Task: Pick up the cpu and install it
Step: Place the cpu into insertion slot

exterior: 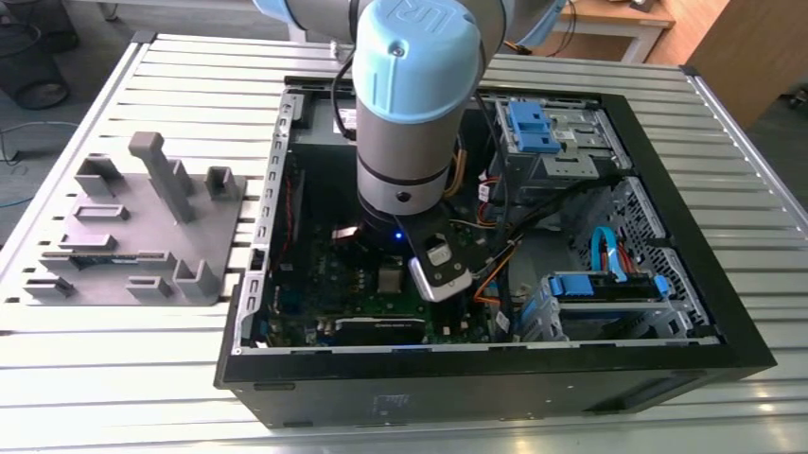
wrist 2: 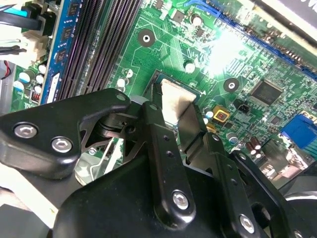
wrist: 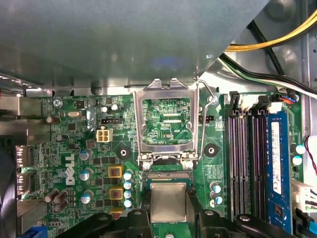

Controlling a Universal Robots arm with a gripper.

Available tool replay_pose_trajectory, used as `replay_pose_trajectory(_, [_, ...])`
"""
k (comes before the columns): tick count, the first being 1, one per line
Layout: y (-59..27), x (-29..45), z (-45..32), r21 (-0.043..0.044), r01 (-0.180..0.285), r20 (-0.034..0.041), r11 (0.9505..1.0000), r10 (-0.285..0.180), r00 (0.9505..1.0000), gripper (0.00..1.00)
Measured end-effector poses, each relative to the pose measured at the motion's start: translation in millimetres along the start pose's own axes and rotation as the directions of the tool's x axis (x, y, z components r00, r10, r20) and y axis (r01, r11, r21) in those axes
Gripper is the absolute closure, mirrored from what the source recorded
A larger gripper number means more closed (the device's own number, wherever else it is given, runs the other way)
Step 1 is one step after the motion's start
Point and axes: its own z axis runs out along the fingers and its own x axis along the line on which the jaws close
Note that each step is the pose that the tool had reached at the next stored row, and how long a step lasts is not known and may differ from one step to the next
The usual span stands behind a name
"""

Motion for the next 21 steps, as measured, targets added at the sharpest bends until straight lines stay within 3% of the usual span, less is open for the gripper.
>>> replay_pose_trajectory(9, [0.2, 0.0, 0.2, 0.0001, 0.000, -0.0001, 1.0000, 0.000, 1.0000, 0.59])
replay_pose_trajectory(14, [0.3, -0.1, 1.2, -0.0002, 0.000, 0.0000, 1.0000, 0.000, 1.0000, 0.52])
replay_pose_trajectory(18, [0.2, -0.1, 2.0, 0.0093, -0.004, 0.0005, 0.9999, 0.004, 1.0000, 0.52])
replay_pose_trajectory(21, [0.2, 0.0, 1.9, 0.0110, -0.008, 0.0006, 0.9999, 0.008, 1.0000, 0.52])
